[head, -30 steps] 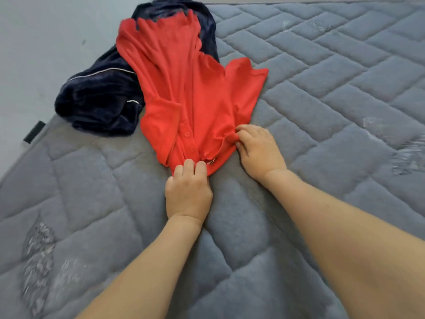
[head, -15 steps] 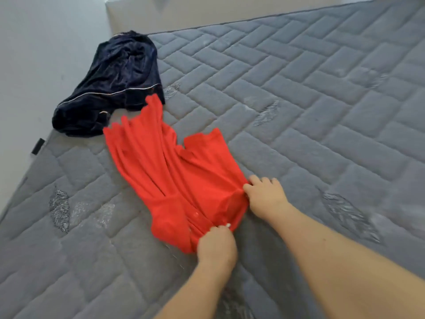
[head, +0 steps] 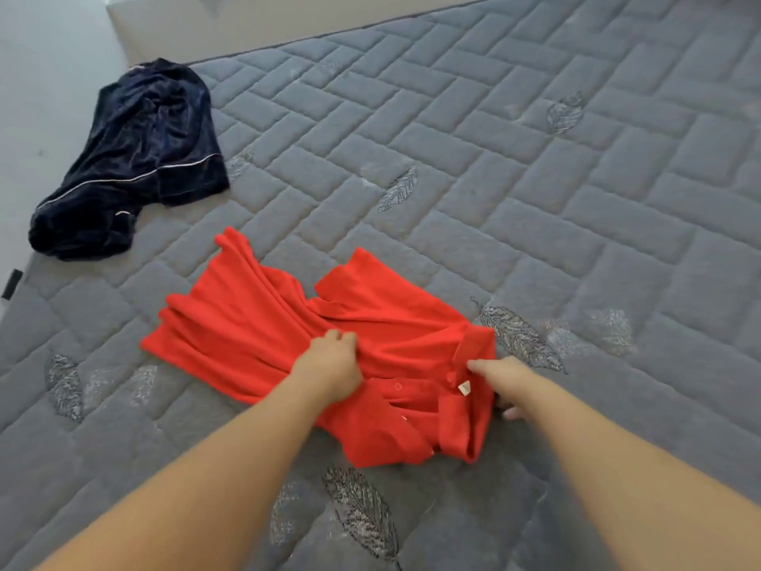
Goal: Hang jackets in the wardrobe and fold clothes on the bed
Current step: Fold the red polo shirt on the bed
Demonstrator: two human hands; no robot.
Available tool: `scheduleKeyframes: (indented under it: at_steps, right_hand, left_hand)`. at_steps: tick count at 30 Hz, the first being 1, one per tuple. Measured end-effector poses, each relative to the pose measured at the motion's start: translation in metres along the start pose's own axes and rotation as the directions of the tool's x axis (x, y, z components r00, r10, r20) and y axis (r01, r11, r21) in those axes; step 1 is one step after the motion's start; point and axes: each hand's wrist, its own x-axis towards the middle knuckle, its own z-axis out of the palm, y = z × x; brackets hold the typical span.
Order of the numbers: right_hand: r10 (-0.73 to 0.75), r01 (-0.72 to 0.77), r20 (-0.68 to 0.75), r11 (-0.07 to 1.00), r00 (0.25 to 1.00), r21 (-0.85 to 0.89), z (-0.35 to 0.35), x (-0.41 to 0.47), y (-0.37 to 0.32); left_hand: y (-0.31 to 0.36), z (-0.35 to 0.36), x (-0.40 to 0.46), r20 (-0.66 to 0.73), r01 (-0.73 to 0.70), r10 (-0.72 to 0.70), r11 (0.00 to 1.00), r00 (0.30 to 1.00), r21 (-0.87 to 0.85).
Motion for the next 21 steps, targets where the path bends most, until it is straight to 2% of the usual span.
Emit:
scheduleKeyframes:
  at_steps: [2, 5, 7, 9, 11, 13, 14, 15, 17, 19, 21]
  right_hand:
    - [-0.05, 0.062, -0.084, 0.986, 0.995, 0.152, 0.034, 0.006, 0.001]
    - [-0.114, 0.128, -0.167, 0.989, 0.979, 0.077, 0.074, 0.012, 0.003]
    - [-0.137, 0.143, -0.197, 0.989, 0.971, 0.018, 0.083, 0.016, 0.007]
    - [-0.128, 0.139, -0.191, 0.989, 0.973, 0.046, 0.075, 0.022, 0.011]
    - [-0.108, 0.137, -0.178, 0.978, 0.978, 0.16, 0.058, 0.025, 0.013]
    - [-0.079, 0.111, -0.159, 0.971, 0.984, 0.21, 0.044, 0.025, 0.014]
    - [-0.085, 0.109, -0.12, 0.971, 0.989, 0.213, 0.04, 0.024, 0.014]
    - [-0.118, 0.129, -0.067, 0.972, 0.991, 0.199, 0.04, 0.024, 0.012]
    - [-0.185, 0.183, 0.01, 0.977, 0.983, 0.107, 0.044, 0.024, 0.006]
    - [-0.265, 0.264, -0.004, 0.961, 0.964, -0.077, 0.046, 0.025, -0.002]
    - [-0.345, 0.318, -0.035, 0.895, 0.938, -0.313, 0.039, 0.02, -0.015]
  left_hand:
    - [-0.025, 0.006, 0.017, -0.018, 0.048, -0.048, 0.999, 0.999, 0.007]
    - [-0.043, 0.023, 0.033, 0.027, 0.111, -0.111, 0.994, 0.993, 0.024]
    - [-0.045, 0.031, 0.038, 0.039, 0.089, -0.096, 0.983, 0.995, 0.163]
    - [-0.04, 0.021, 0.048, 0.008, 0.051, -0.056, 0.955, 0.998, 0.292]
    - [-0.028, -0.001, 0.062, -0.143, 0.023, 0.028, 0.939, 0.989, 0.344]
    - [-0.016, -0.025, 0.079, -0.385, 0.006, 0.098, 0.965, 0.918, 0.261]
    - [-0.01, -0.034, 0.09, -0.454, -0.035, 0.131, 0.977, 0.881, 0.212]
    - [-0.004, -0.04, 0.101, -0.452, -0.102, 0.185, 0.974, 0.873, 0.201]
    - [0.014, -0.044, 0.12, -0.289, -0.253, 0.329, 0.929, 0.899, 0.271]
    - [0.032, -0.037, 0.129, -0.095, -0.363, 0.426, 0.852, 0.9, 0.376]
    - [0.041, -0.026, 0.128, 0.022, -0.413, 0.456, 0.785, 0.89, 0.461]
